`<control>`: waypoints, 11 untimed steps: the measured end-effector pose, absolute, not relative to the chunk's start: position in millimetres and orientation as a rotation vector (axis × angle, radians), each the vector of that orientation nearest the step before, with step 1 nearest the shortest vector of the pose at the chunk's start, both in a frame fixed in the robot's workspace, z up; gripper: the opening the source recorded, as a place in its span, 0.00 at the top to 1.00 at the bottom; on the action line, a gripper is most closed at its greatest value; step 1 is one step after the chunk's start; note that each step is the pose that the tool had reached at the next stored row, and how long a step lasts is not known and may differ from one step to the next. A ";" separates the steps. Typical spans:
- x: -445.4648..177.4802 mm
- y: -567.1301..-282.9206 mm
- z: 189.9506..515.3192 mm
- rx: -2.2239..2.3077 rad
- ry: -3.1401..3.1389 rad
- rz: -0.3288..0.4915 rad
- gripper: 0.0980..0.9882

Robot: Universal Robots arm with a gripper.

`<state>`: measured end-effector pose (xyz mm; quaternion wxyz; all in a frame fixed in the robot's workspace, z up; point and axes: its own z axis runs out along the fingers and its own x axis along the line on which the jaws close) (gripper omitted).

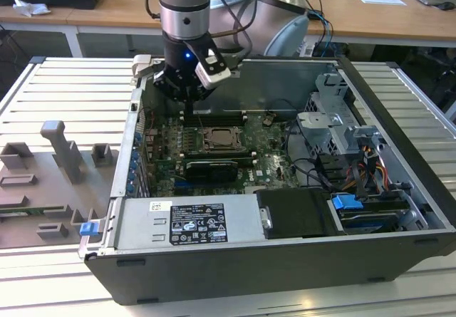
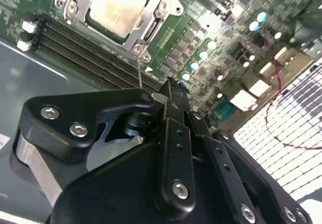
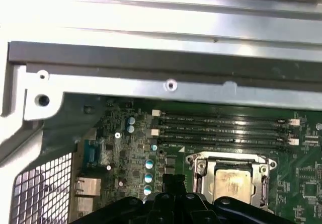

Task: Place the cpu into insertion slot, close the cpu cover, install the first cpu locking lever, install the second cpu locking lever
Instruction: 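Install the first cpu locking lever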

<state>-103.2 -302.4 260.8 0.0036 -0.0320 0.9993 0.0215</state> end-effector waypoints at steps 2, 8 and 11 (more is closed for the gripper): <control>-103.3 -296.0 259.2 -0.100 3.132 0.068 0.99; -103.3 -294.6 258.8 -0.100 3.132 0.067 0.99; -102.8 -294.1 258.6 -0.100 3.132 0.068 0.99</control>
